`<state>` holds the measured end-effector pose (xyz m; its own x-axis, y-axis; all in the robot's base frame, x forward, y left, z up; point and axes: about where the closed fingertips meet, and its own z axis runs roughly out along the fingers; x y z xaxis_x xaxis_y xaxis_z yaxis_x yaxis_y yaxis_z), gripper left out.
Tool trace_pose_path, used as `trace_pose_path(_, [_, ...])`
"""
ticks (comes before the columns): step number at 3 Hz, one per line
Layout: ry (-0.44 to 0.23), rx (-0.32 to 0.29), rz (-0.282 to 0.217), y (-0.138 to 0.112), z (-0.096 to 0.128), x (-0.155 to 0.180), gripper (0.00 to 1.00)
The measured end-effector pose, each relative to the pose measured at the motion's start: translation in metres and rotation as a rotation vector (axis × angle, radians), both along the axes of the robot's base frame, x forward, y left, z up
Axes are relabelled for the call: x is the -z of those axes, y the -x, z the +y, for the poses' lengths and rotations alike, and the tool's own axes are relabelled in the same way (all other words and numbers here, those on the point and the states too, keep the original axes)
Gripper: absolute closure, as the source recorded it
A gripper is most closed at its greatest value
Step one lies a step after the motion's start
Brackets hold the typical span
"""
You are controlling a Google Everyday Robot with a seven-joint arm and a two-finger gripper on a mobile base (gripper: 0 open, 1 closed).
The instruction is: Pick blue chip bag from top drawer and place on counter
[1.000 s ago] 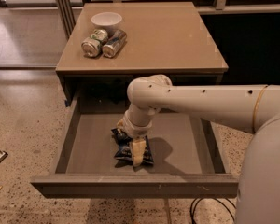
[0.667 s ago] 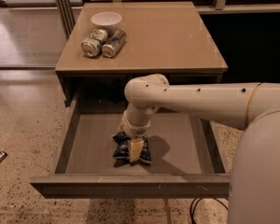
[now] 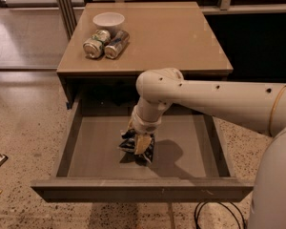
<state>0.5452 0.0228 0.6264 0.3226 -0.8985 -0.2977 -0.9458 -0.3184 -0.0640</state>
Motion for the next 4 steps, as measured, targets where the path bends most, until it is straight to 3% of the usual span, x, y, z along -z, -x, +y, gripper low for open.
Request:
trace_pose_path(1, [-0.018, 0.053, -0.023, -0.005, -0.027, -0.048, 1.0])
trace_pose_path(3, [-0.027, 0.154, -0.1, -0.02, -0.082, -0.147, 1.0])
trace_pose_path(4, [-0.055, 0.245, -0.153, -0.045, -0.098, -0.19, 1.0])
